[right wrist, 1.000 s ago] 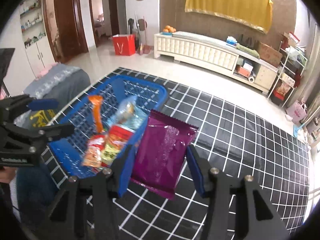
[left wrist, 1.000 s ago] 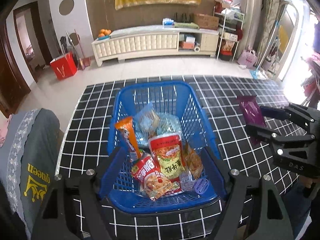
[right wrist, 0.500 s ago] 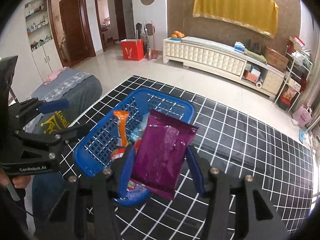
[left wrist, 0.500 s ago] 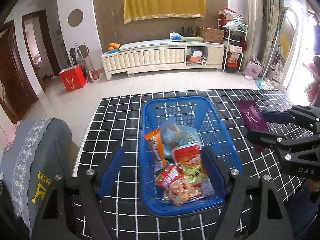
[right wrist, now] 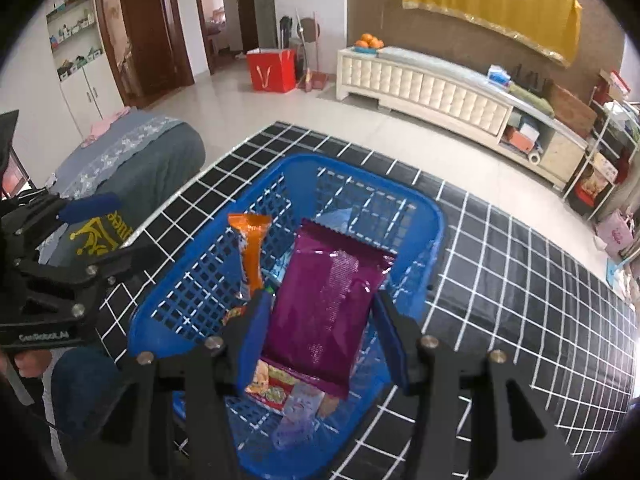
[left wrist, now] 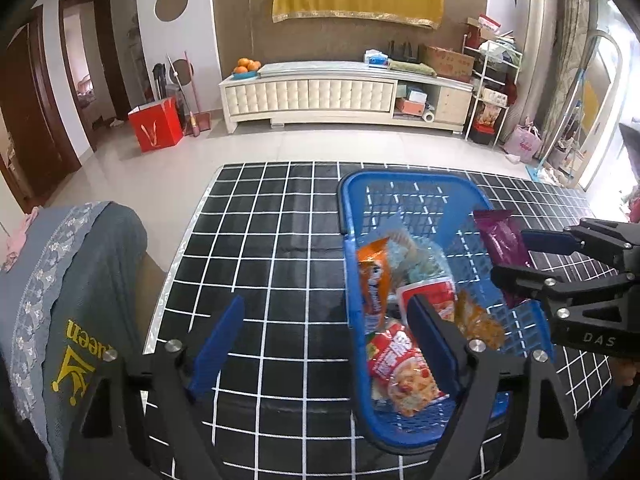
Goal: Organize snacks
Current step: 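Lower the purple pouch into the basket and open the right gripper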
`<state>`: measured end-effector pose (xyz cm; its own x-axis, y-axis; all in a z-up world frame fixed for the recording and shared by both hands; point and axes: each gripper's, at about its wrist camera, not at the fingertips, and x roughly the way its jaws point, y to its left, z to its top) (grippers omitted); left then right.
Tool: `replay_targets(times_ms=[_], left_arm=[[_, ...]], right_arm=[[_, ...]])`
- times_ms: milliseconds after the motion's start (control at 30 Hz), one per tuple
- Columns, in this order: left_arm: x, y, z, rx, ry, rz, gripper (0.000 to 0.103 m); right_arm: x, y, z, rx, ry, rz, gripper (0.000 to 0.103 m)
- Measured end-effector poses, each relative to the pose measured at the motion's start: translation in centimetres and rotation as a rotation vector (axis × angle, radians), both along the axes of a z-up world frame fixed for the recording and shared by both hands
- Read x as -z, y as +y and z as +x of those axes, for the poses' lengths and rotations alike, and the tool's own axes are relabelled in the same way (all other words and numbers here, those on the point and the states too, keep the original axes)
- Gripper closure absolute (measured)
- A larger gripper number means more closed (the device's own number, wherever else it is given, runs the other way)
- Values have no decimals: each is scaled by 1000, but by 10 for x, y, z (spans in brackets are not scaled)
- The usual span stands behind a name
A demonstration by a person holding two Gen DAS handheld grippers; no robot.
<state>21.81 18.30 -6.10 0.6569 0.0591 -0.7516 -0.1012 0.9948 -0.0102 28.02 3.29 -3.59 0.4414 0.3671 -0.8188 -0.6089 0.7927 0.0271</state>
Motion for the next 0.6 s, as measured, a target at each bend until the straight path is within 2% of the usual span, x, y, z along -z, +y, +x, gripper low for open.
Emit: replay_targets(times_ms=[333,467,600], left_arm=[[17,6,16,21,21,-7,21],[21,9,20,13,29,-25,21],[25,11,21,1,39,-41,21]], right_arm=[[38,22,24,-10,81,-56,46],[40,26,23,-11,52,-75,46],[43,30,21,-12,24,-113,38]])
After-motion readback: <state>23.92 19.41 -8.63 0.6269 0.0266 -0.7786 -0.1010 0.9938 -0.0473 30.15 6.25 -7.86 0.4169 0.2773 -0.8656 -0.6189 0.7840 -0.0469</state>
